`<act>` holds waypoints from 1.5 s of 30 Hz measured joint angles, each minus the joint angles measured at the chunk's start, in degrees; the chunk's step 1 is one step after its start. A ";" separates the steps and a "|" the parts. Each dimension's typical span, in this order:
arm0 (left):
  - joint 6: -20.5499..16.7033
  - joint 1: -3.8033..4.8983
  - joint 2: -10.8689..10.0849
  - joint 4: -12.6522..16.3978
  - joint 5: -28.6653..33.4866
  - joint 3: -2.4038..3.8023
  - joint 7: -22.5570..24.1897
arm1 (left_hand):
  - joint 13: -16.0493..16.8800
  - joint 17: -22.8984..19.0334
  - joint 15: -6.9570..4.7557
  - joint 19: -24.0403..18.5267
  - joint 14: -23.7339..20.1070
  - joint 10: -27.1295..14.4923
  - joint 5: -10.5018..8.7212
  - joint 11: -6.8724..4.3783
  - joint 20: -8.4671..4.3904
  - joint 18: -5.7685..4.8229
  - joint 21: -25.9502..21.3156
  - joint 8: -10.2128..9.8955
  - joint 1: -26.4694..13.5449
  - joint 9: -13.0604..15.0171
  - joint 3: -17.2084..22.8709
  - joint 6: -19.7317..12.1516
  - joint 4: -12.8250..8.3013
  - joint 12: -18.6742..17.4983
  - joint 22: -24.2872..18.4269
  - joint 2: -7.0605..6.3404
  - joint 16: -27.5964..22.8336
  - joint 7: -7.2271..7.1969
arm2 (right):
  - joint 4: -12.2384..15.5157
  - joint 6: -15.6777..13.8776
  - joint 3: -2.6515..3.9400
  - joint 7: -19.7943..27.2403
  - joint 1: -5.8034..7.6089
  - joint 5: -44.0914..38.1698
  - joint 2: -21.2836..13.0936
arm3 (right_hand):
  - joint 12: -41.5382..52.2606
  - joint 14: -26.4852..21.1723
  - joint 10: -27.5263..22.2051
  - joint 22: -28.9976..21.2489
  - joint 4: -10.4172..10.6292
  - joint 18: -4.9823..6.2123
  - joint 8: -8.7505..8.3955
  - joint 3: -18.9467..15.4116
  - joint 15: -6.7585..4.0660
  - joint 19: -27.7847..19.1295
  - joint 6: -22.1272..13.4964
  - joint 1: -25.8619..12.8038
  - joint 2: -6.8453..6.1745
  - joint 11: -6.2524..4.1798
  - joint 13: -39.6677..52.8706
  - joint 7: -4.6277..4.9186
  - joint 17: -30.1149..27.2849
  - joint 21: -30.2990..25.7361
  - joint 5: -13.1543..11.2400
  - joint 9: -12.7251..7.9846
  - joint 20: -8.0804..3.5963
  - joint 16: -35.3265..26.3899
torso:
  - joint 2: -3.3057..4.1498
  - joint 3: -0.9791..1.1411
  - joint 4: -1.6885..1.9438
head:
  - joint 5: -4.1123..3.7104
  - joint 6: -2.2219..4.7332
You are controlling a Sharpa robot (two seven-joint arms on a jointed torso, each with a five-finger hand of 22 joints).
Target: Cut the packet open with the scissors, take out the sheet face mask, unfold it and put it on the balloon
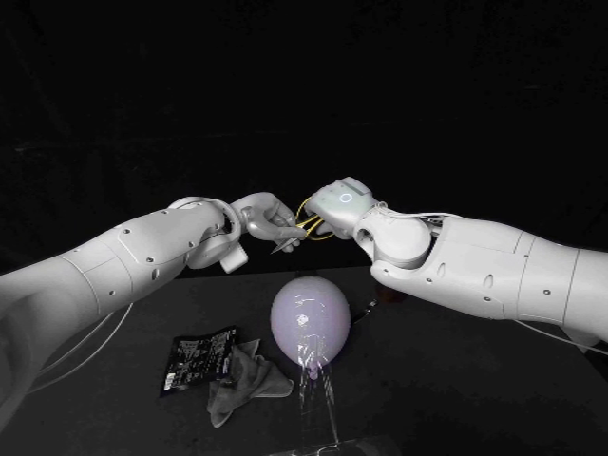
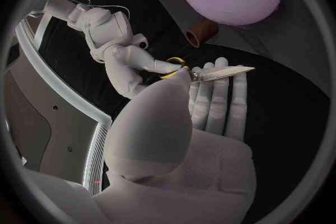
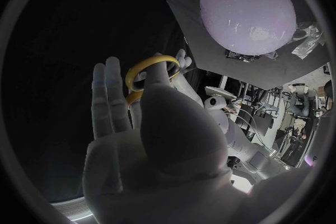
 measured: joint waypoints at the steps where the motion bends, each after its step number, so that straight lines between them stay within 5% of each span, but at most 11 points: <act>1: -0.05 0.00 0.00 0.01 0.22 0.00 -0.08 | 0.00 0.12 0.00 0.00 0.00 0.21 0.00 -0.20 0.00 0.00 0.12 0.02 -0.08 0.00 0.72 0.00 -0.01 -0.07 0.04 -0.20 0.00 0.00 | 0.15 -0.14 0.00 0.30 0.00 0.31 -0.17 | 0.00 -0.79 -0.74 -1.15 0.26 0.01 0.02 3.63 0.44 -0.71 -0.52 -1.69 -2.26 -0.14 -0.57 0.13 -0.23 -0.22 0.00 -0.33 0.29 -1.21 | 0.00 0.00 0.00 | 0.02 0.00; 3: -0.12 0.00 0.00 0.01 0.67 -0.02 -0.27 | 0.01 0.50 0.00 0.00 0.00 0.24 -0.01 -0.21 0.00 -0.01 0.39 0.39 -0.77 0.01 2.23 -0.19 -0.01 -0.18 0.24 -0.87 0.00 0.19 | 0.48 -0.50 0.02 1.04 0.03 1.09 -0.59 | 0.00 -1.75 -1.75 -4.81 -0.05 0.02 0.24 15.59 1.15 -2.08 -1.23 -6.18 -8.23 -0.05 -1.35 0.03 -0.57 -0.34 0.00 -1.37 1.18 -4.10 | 0.00 0.00 0.00 | 0.04 0.00; 5: -0.16 -0.01 -0.01 0.02 1.17 -0.02 -0.45 | 0.09 0.72 0.01 -0.22 0.00 0.24 -0.01 -0.21 -0.22 -0.01 0.39 0.43 -1.43 0.12 2.37 -0.22 -0.05 -0.21 0.35 -0.91 0.00 0.21 | 0.77 -1.05 0.03 2.02 0.05 2.13 -1.08 | 0.00 -2.73 -2.37 -7.42 0.11 0.02 0.24 22.84 1.76 -3.15 -1.91 -9.08 -11.95 -0.31 -1.51 -0.31 -0.86 -0.35 0.00 -2.11 1.72 -6.34 | 0.00 0.00 -0.03 | 0.09 0.01; 8: -0.17 -0.01 -0.04 0.05 1.84 -0.02 -0.67 | 0.09 1.10 0.01 -0.23 0.00 0.64 -0.01 -0.24 -0.22 -0.03 0.83 0.43 -2.17 4.24 2.78 -0.43 -0.02 -0.21 0.54 -1.53 0.00 0.02 | 1.16 -2.30 0.03 4.01 0.05 4.17 -1.89 | 0.00 -4.23 -2.82 -9.60 0.10 0.02 0.39 26.74 3.04 -4.72 -2.30 -10.13 -13.82 -0.31 -1.51 -0.57 -1.27 -0.34 0.00 -2.56 2.23 -8.50 | 0.00 0.00 -0.03 | 0.14 0.02; 12: -0.16 0.02 -0.11 0.09 2.54 -0.02 -0.95 | 0.15 1.37 0.01 -0.23 0.00 0.73 -0.23 -0.33 -0.22 -0.03 0.90 0.70 -2.64 4.69 4.32 -0.44 -0.06 -0.42 0.65 -1.83 0.00 0.01 | 1.45 -4.14 0.00 7.19 0.06 7.69 -2.77 | 0.00 -6.69 -3.64 -11.77 -0.12 0.02 0.46 29.45 4.24 -7.00 -2.40 -10.00 -15.09 -0.95 -1.60 -0.66 -1.90 -0.34 0.01 -2.98 2.89 -10.79 | 0.00 0.02 -0.04 | 0.18 0.02; 16: -0.06 0.02 -0.20 0.09 3.14 -0.04 -1.28 | 0.15 1.66 0.01 -0.44 -0.01 0.74 0.00 -0.33 -0.43 -0.05 1.33 0.76 -3.53 6.51 4.69 -0.55 -0.21 -0.52 0.79 -2.23 0.00 0.12 | 1.53 -5.11 -0.01 10.37 0.10 11.58 -3.42 | -0.01 -10.17 -4.72 -13.56 -0.09 -0.09 0.46 30.48 5.67 -10.24 -2.94 -10.35 -15.46 -1.79 -1.69 -0.78 -2.78 -0.39 0.02 -3.51 3.31 -13.19 | -0.01 0.03 -0.04 | 0.22 0.01; 25: 0.29 -0.12 -0.35 0.02 3.93 -0.23 -2.56 | 0.25 2.06 0.03 -0.43 0.01 1.29 0.00 -0.84 -0.42 -0.06 1.45 0.99 -5.12 7.62 7.44 -0.85 -0.38 0.27 0.94 -2.28 0.00 0.21 | 1.81 -5.55 0.17 15.41 0.39 17.82 -4.36 | -0.31 -25.83 -8.88 -20.24 -0.45 -3.63 0.15 32.40 8.97 -22.90 -4.49 -10.46 -16.19 -2.88 -1.81 -1.26 -8.76 -0.88 0.02 -4.14 3.44 -19.81 | 0.02 0.01 -0.04 | 0.22 -0.07; 32: 0.42 -0.14 -0.47 -0.09 4.30 -0.25 -3.75 | 0.25 2.18 0.11 -0.43 0.08 1.47 0.00 -0.87 -0.42 -0.08 1.45 1.03 -5.30 7.65 8.02 -0.94 -0.49 0.01 1.04 -2.29 -0.01 0.30 | 1.94 -5.87 0.16 18.72 0.44 21.26 -4.65 | -0.30 -35.44 -12.86 -22.52 -1.07 -4.57 0.15 33.92 10.30 -26.70 -5.92 -8.52 -15.02 -3.61 -1.77 -2.32 -12.58 -1.03 0.02 -5.17 3.43 -21.69 | 0.02 0.00 -0.03 | 0.23 -0.16; 36: 0.59 -0.13 -0.47 -0.10 4.47 -0.28 -4.22 | 0.25 2.25 0.12 -0.43 0.08 1.47 0.00 -0.87 -0.42 -0.08 1.68 1.02 -5.31 7.90 8.02 -0.95 -0.49 0.01 1.04 -2.28 -0.01 0.30 | 1.74 -5.85 0.14 20.40 0.47 23.38 -4.82 | -0.30 -38.90 -14.44 -25.88 -1.76 -5.86 0.15 35.28 10.99 -34.88 -6.90 -8.04 -14.54 -4.19 -1.80 -2.90 -13.88 -1.83 0.02 -5.91 3.42 -22.04 | 0.02 0.01 -0.03 | 0.23 -0.17; 41: 0.83 -0.13 -0.58 -0.11 4.68 -0.30 -4.60 | 0.24 2.25 0.13 -0.43 0.09 1.47 0.00 -0.87 -0.42 -0.09 1.68 1.02 -5.31 7.90 8.02 -0.95 -0.49 0.01 1.04 -2.28 -0.01 0.30 | 1.26 -5.84 0.14 23.63 0.53 28.06 -5.25 | -0.30 -38.99 -11.98 -27.48 -3.53 -5.88 0.38 37.84 11.01 -38.54 -6.00 -7.06 -13.57 -2.59 -1.59 -1.46 -14.12 -2.10 0.02 -6.74 3.52 -22.04 | 0.02 0.00 -0.02 | 0.23 -0.16; 45: 0.90 -0.13 -0.70 -0.11 4.83 -0.30 -4.77 | 0.24 2.33 0.13 -0.43 0.09 1.47 0.00 -0.87 -0.42 -0.09 1.68 1.02 -5.32 7.90 8.01 -0.95 -0.49 0.01 1.11 -2.29 -0.03 0.30 | 0.83 -5.92 0.15 26.99 0.60 33.91 -5.70 | -0.07 -36.12 -9.53 -28.03 -4.95 -5.88 0.45 39.77 10.84 -39.58 -5.33 -6.20 -13.74 -0.33 -1.54 0.93 -13.37 -2.10 0.02 -7.43 3.56 -21.34 | 0.02 -0.01 -0.02 | 0.23 -0.08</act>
